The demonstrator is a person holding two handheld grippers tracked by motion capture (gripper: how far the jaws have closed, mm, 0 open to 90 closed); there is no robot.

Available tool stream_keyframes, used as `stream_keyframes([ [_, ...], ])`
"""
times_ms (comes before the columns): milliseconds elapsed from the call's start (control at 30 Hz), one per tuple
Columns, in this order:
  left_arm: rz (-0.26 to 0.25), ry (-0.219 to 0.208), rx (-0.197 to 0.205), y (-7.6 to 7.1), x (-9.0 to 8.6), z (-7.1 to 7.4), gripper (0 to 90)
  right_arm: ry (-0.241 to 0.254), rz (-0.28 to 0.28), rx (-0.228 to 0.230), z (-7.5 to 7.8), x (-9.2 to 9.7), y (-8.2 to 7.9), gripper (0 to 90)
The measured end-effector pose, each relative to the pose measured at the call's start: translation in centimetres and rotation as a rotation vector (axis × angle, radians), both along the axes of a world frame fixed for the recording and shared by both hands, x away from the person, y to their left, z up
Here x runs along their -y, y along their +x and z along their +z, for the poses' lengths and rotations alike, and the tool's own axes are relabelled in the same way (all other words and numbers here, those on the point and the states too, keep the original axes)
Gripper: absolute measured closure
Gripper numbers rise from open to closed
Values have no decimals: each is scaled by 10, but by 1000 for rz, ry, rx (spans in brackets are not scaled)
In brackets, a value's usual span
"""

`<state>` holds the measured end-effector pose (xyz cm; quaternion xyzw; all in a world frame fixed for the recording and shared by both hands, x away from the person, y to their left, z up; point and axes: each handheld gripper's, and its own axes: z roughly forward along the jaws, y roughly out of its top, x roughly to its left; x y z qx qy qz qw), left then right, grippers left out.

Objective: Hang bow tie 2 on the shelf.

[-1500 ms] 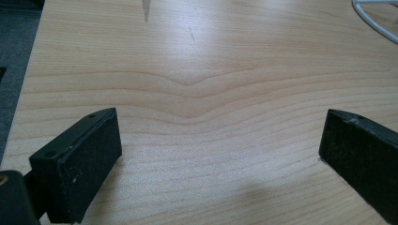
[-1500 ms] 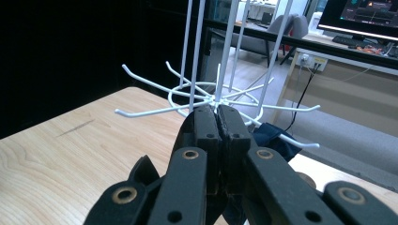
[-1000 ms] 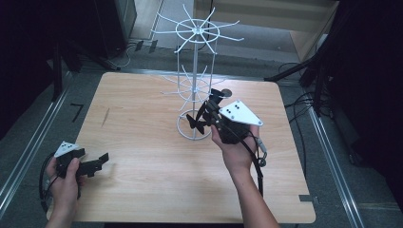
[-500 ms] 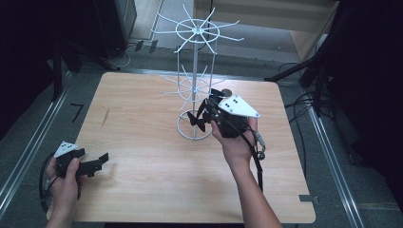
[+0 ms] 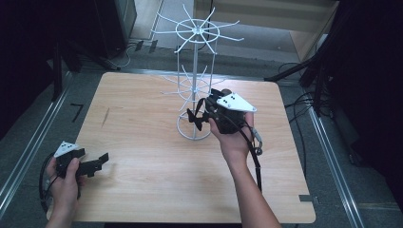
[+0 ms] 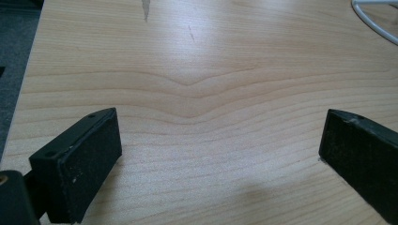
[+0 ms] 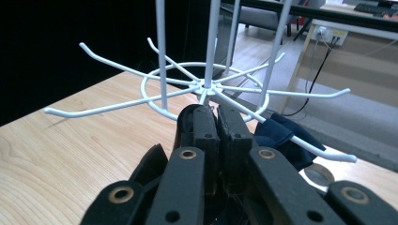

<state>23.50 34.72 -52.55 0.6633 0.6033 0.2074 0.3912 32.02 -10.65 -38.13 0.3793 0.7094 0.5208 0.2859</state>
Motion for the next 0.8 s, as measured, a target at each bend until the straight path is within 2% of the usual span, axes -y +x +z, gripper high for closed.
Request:
stream_keyframes([
  [67,0,0,0,0,0,0,0,18,-7,-12,-3,2,3,821],
  [233,-1,0,0,0,0,0,0,40,-9,-31,-7,6,3,765],
  [300,0,1,-1,0,0,0,0,67,-13,-36,-10,11,3,711],
  [400,-1,0,0,0,0,0,0,58,-30,-36,-14,14,1,674],
  [800,1,0,-1,0,0,0,0,39,-46,-59,-28,27,-5,635],
])
